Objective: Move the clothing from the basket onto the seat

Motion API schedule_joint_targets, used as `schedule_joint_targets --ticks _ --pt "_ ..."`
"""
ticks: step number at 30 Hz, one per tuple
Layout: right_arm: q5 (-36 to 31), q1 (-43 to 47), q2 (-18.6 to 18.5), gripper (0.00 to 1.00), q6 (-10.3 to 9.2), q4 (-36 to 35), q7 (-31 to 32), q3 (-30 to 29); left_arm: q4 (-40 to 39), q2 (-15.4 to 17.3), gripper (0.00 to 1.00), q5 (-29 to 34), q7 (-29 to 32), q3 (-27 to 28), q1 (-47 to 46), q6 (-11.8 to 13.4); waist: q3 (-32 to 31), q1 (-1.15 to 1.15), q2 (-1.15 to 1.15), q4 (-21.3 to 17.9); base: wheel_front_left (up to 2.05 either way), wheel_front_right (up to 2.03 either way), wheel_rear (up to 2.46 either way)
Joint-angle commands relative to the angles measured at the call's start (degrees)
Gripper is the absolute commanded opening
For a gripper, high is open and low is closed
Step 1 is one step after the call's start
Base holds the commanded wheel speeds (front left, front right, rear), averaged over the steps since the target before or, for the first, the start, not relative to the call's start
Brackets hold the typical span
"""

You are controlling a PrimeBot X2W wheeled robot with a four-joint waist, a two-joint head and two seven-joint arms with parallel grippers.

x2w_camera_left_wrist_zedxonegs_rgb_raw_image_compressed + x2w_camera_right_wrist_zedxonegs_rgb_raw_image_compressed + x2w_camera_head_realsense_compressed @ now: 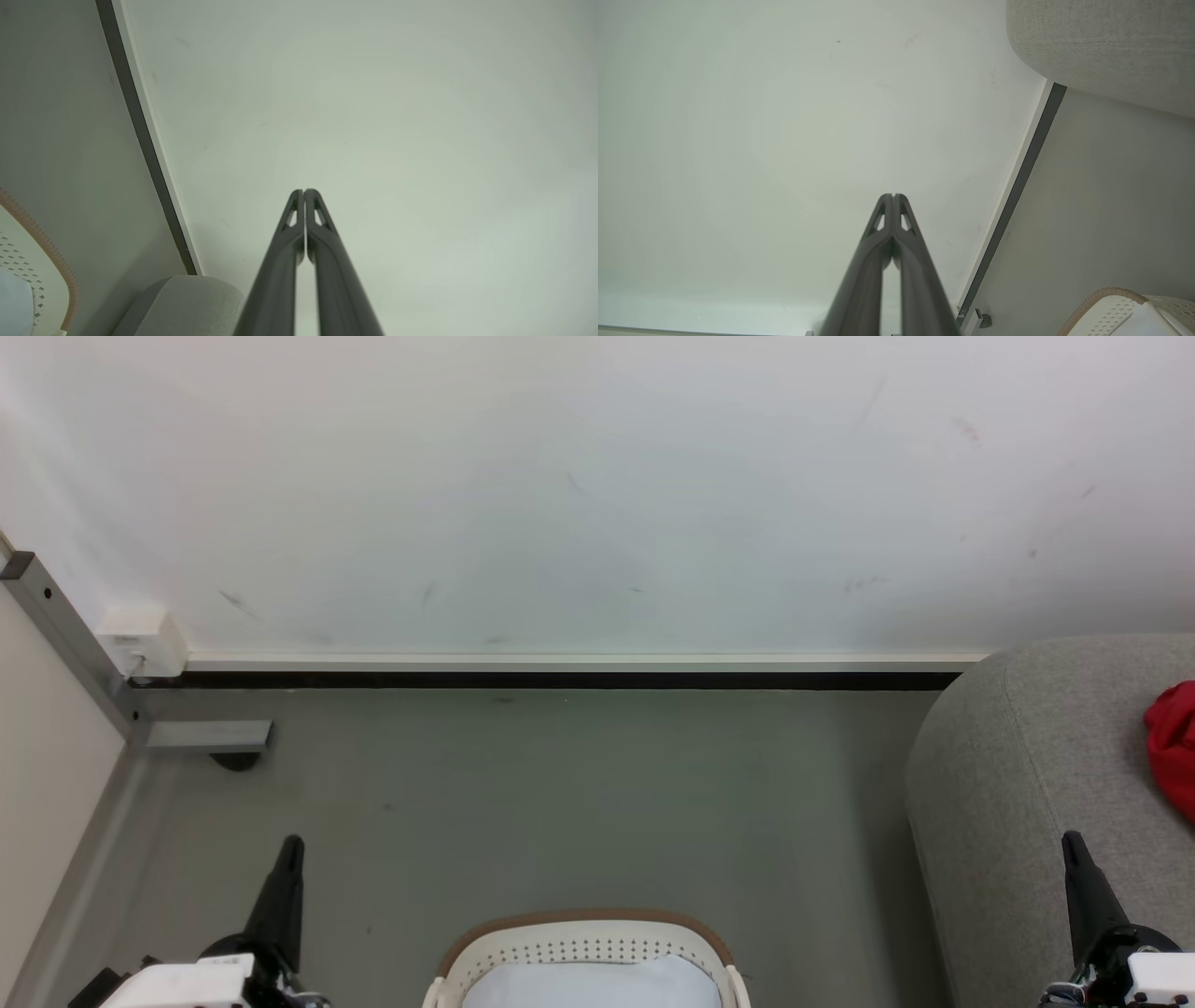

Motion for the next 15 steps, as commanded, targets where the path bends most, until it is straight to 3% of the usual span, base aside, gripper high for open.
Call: schedule_joint_targets --ticks 1,15 --pt "-0.18 -0.63 0.01 0.0 -0.12 0.13 0.03 -0.16 0.05 0.15 0.0 -0.78 0.23 0.13 -0.49 -0.27 0.0 0.0 0.0 -0.01 0.0 0.0 0.0" --pt "-0.35 -0.65 0.13 0.0 -0.12 0.14 0.22 -0.31 0.04 0.15 0.0 -0.79 0.23 0.12 -0.48 -0.27 0.0 0.0 0.0 -0.01 0.0 0.0 0.0"
